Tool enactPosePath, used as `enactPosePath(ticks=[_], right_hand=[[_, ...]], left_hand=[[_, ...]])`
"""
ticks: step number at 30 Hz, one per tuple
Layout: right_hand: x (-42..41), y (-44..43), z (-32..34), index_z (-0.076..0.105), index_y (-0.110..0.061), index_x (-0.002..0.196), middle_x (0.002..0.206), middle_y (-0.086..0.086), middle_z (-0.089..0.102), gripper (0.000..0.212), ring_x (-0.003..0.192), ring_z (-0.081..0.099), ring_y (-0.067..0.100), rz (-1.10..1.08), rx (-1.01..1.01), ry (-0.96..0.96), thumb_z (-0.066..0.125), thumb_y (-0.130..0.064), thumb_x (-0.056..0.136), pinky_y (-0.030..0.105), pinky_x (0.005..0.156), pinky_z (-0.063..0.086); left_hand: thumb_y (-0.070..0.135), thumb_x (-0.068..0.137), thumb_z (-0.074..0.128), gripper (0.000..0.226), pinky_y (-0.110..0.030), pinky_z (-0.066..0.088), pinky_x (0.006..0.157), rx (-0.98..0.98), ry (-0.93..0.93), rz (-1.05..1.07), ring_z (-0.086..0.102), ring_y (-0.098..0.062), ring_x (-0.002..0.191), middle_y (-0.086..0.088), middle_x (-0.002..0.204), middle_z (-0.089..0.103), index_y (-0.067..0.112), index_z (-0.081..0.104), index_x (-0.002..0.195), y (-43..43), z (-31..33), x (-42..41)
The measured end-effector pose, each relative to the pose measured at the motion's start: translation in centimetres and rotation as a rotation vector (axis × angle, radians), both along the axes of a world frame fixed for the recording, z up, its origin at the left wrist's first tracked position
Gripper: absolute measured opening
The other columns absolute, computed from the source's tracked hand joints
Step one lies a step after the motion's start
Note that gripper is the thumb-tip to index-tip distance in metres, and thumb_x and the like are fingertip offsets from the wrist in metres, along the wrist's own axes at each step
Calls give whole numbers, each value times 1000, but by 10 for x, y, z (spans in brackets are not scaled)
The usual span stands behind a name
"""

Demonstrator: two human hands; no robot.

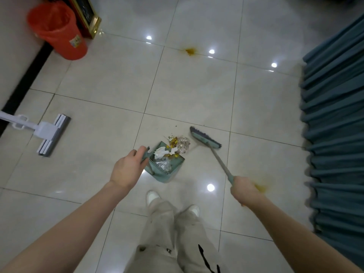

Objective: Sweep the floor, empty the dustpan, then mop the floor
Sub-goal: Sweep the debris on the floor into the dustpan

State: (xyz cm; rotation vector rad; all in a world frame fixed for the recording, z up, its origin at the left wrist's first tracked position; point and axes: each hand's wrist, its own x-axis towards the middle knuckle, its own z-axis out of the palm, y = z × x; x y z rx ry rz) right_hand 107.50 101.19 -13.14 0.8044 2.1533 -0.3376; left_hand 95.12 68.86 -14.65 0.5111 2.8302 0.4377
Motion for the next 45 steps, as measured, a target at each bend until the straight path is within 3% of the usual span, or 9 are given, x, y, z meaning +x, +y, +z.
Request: enactPosePath(ticks=[2,4,8,11,21,24,28,35,45], right_hand=[[20,-6,-3,51,-9,126,83,4,52,31,75,66,23,55,-30,-10,40,-7,97,33,61,60],[39,-9,-4,47,-13,130,92,6,57,35,76,65,21,107,-70,-27,39,-8,96,35,64,60],[66,-7,5,43,-18,136,84,-1,47,40,57,43,7,265,-95,-72,39,-13,97,18,45,39],[69,-4,22,41,-21,137,77,-4,39,42,58,38,6,372,-109,-106,36,-11,96,19,42,30],[25,50,72,55,-19,125,102,6,59,30,69,53,17,377,-10,-75,47,-28,98,26,50,45],[15,49,64,56,-17,117,94,8,60,23,69,61,21,286,-22,-23,48,-27,98,32,49,57],[-16,33,30,57,-13,114,90,7,60,23,67,63,22,211,27,41,49,-26,98,32,50,56],[-42,-13,-17,56,-6,118,72,3,41,29,76,56,26,228,6,22,41,-6,93,35,69,56],[27,17,4,37,-20,138,72,-4,36,43,60,43,11,619,32,-119,38,-10,96,23,49,37]], left_hand=[[30,95,53,28,-35,38,55,-15,2,11,60,-42,68,-13,89,60,13,50,117,9,1,0],[29,95,52,28,-36,39,56,-15,11,19,60,-42,68,-14,88,60,12,50,117,14,2,-1],[30,96,51,28,-37,39,54,-15,19,16,58,-42,66,-15,86,59,11,49,116,19,3,-1],[30,96,50,28,-36,36,54,-23,25,9,58,-43,67,-15,86,58,11,49,116,21,4,2],[29,92,57,25,-32,34,46,-63,103,88,58,-40,55,-11,79,58,16,38,103,-6,-1,21],[29,91,61,29,-30,34,43,-78,136,73,57,-37,49,-10,75,58,16,37,100,-16,-4,32],[30,89,63,30,-30,38,40,-86,156,112,55,-36,46,-10,72,57,16,39,98,-24,-8,44],[28,90,61,30,-35,41,42,-39,149,185,56,-39,52,-12,77,58,19,35,99,-28,-14,44],[27,90,61,31,-36,41,43,-17,142,156,58,-40,53,-14,79,59,20,34,101,-22,-11,31]])
